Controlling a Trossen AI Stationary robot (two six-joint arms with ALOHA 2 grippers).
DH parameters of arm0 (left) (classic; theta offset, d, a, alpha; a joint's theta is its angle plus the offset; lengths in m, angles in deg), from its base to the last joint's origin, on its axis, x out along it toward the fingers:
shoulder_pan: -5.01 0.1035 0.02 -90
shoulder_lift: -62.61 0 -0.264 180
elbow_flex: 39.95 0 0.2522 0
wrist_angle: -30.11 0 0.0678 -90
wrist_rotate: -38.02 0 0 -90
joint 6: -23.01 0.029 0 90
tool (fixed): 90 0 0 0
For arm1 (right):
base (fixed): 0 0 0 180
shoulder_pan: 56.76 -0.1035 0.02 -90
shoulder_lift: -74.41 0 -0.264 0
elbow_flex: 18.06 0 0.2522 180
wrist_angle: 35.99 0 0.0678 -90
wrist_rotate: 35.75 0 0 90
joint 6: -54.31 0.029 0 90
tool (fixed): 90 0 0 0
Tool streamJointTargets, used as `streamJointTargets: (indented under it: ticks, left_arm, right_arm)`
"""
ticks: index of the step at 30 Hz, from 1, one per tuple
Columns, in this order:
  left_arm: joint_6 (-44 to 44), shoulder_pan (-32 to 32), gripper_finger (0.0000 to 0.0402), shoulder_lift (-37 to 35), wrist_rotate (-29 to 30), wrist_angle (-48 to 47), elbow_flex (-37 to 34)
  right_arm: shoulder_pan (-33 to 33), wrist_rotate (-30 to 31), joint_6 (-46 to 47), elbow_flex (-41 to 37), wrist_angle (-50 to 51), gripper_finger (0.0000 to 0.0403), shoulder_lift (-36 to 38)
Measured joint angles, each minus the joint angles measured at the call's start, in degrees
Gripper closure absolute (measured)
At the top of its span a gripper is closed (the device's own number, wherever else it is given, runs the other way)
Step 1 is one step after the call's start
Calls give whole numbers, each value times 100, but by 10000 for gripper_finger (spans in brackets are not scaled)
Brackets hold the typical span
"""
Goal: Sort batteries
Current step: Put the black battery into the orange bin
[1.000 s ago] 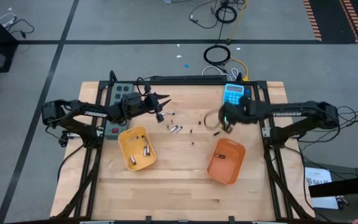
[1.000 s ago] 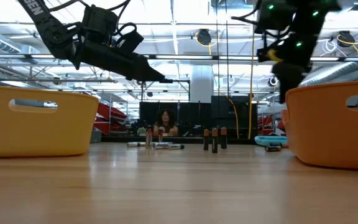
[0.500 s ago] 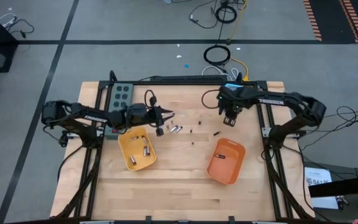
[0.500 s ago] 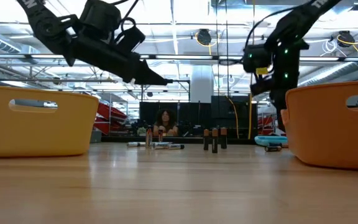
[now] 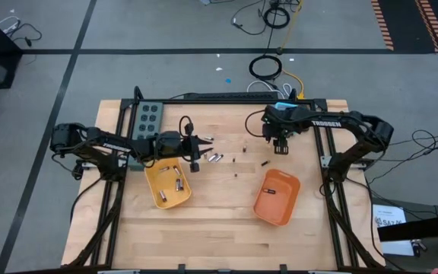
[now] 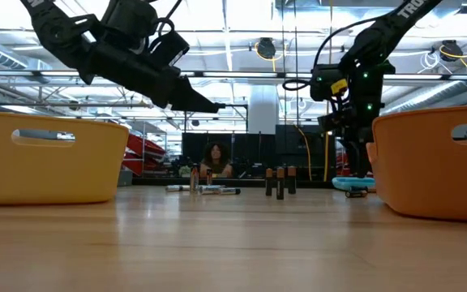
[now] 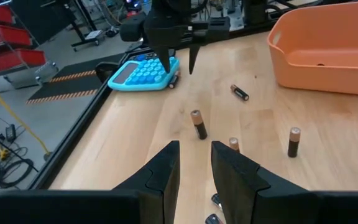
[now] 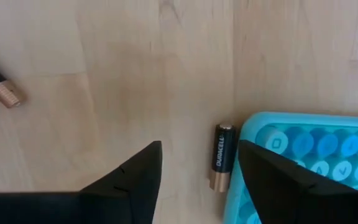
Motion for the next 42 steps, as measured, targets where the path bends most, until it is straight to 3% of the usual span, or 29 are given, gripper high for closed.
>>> streamJointTargets:
  ticks: [15,24,33,42]
  left_arm:
    - [-110,-133,300,0,2,9,0]
    - [-114,-149,300,0,2,-110,0]
    - [-116,-145,300,0,2,-128,0]
    - [-118,-145,300,0,4,-257,0]
  right_arm:
    - [24,20,202,-2,-236,203,-428]
    - [35,326,38,-2,-271,203,-590]
    - [93,172,178,-63,-69,203,-590]
    - [-457,588,200,-160,390,203,-402]
